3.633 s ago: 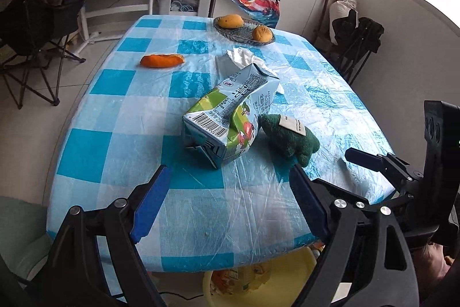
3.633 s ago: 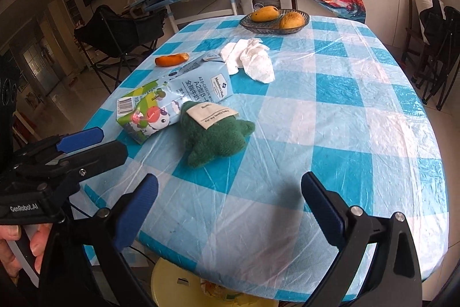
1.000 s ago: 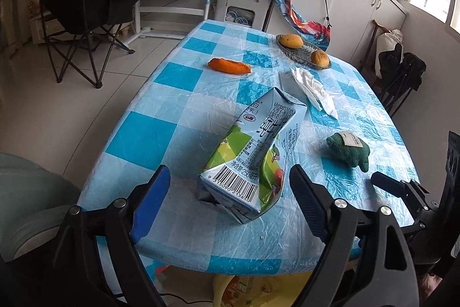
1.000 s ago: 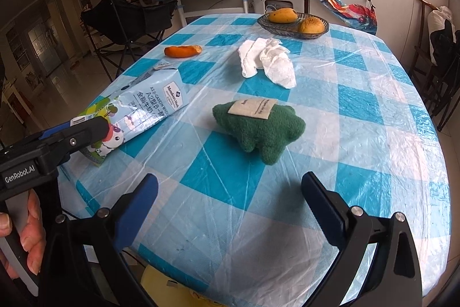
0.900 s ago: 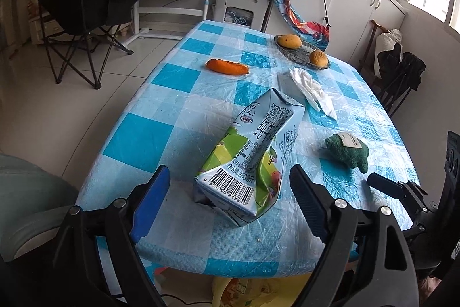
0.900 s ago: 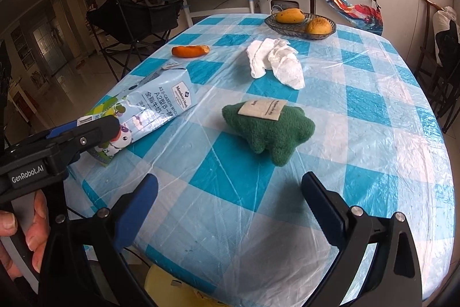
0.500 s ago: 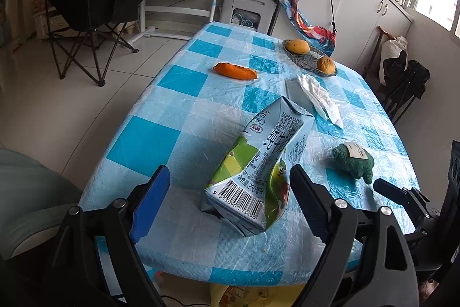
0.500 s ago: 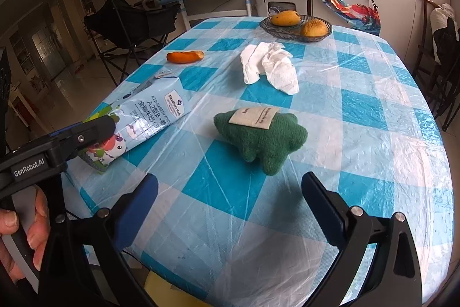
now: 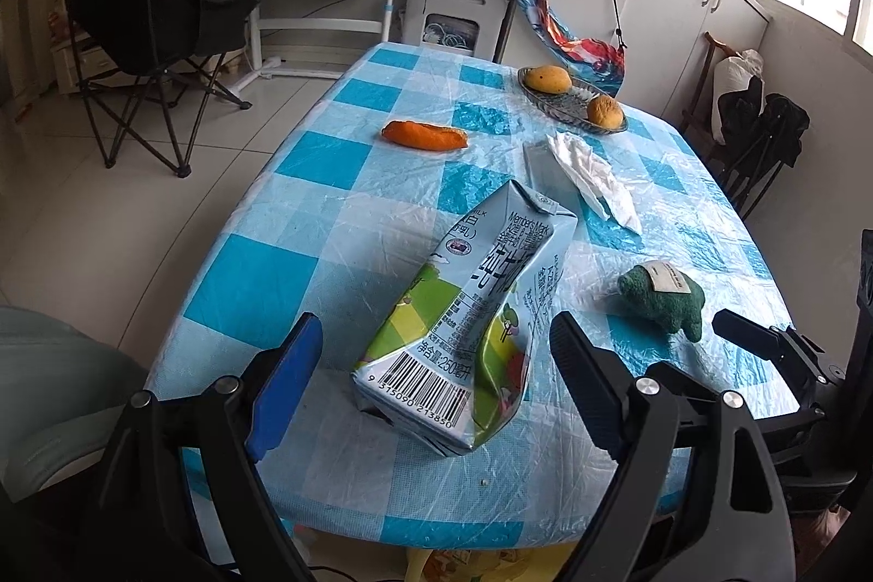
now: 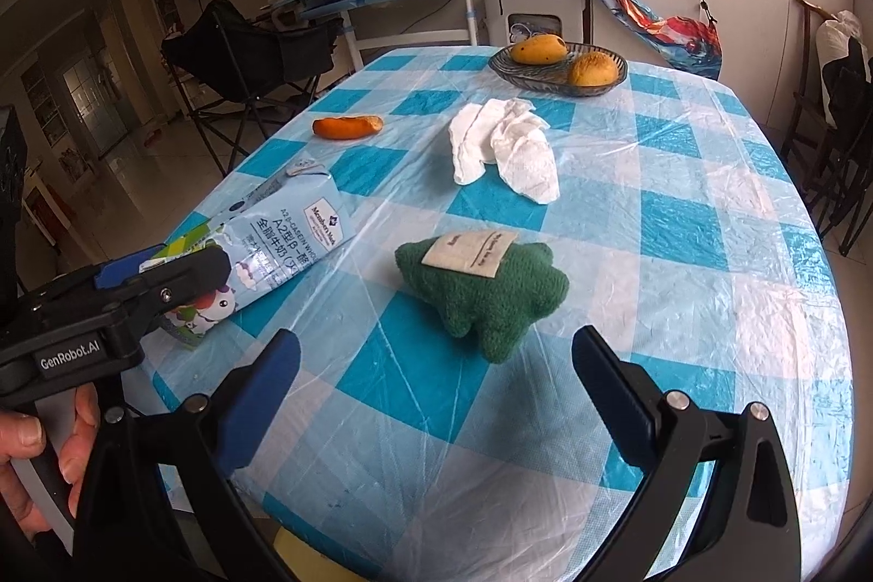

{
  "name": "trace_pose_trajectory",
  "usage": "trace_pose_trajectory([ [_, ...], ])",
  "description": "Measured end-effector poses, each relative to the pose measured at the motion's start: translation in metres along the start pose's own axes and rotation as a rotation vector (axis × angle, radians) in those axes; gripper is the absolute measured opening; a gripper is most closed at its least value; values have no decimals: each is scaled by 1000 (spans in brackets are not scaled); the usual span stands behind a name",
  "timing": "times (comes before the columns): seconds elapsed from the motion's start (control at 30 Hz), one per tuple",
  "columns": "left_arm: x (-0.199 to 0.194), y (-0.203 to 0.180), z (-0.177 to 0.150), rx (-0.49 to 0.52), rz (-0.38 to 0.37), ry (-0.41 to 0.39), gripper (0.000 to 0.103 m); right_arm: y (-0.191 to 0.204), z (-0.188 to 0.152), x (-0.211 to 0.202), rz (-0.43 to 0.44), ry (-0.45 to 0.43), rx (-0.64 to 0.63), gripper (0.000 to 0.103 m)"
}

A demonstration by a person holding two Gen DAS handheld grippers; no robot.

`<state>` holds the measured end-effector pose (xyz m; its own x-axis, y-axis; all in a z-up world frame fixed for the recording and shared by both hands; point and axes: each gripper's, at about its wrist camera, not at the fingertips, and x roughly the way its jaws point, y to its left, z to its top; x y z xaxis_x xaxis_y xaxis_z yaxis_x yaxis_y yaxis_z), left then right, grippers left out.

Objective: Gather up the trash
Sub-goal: 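Hold the open left tool around the milk carton, then move the right tool onto the green felt plush toy and close on it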

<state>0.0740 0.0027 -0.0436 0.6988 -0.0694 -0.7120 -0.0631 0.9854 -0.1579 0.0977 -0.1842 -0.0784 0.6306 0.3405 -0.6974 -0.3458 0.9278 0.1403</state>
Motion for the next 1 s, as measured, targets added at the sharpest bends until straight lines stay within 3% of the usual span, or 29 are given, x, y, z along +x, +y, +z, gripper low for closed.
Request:
trace_pose_trajectory([
  [0.53,6,-2,3,0,9,5,83,-5,6,3,-30,5,-26,96],
  [0.8,11,-3,5,2,22,6,87,4,4,7,102,26,-30,96],
  [1.0,14,3,8,-23,30,8,88,16,4,5,21,6,-115,96],
])
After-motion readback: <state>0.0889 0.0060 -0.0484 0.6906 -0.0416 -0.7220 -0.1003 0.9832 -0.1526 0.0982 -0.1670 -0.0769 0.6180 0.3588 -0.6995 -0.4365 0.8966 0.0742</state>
